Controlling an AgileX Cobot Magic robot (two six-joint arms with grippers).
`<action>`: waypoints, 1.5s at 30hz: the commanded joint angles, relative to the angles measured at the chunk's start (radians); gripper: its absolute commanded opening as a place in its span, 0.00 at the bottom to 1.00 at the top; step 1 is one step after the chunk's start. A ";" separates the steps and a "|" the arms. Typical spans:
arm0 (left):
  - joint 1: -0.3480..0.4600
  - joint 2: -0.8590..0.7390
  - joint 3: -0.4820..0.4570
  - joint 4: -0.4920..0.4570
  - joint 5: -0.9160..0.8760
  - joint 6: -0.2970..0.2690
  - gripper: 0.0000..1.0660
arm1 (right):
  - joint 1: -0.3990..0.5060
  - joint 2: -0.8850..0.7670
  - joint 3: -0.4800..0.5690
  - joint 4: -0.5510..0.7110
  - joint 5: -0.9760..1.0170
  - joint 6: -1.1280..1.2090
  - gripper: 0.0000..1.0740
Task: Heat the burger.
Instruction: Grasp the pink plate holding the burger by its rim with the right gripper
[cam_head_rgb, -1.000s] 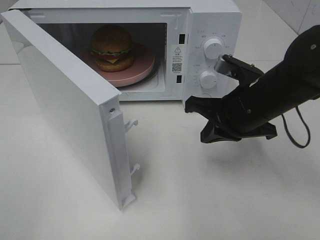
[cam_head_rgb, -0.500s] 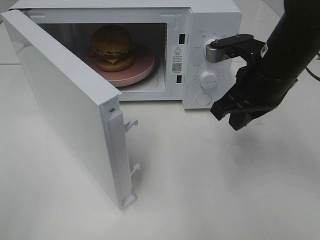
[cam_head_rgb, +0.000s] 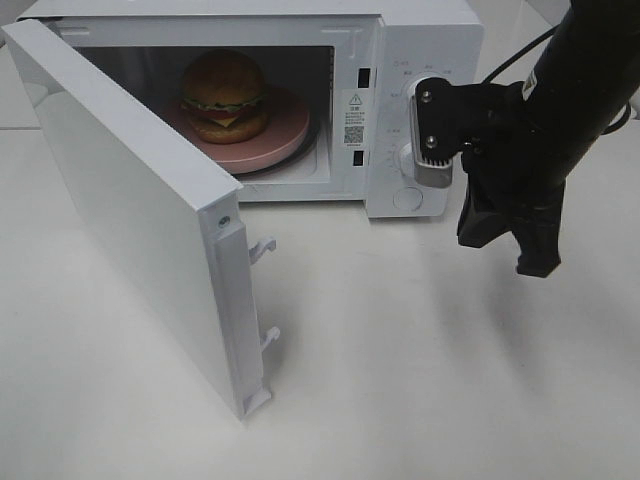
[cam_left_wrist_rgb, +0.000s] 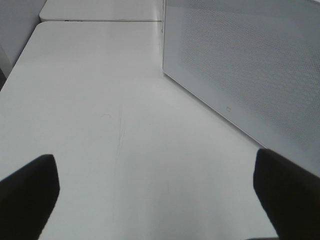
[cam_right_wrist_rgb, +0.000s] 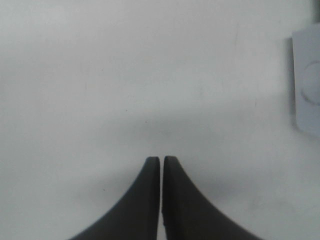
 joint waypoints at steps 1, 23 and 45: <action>0.000 -0.005 0.003 0.002 0.000 0.003 0.92 | 0.000 -0.008 -0.002 -0.003 0.000 -0.199 0.06; 0.000 -0.005 0.003 0.002 0.000 0.003 0.92 | 0.067 0.005 -0.006 -0.091 -0.234 -0.189 0.91; 0.000 -0.005 0.003 0.001 0.000 0.004 0.92 | 0.199 0.188 -0.188 -0.205 -0.370 -0.127 0.87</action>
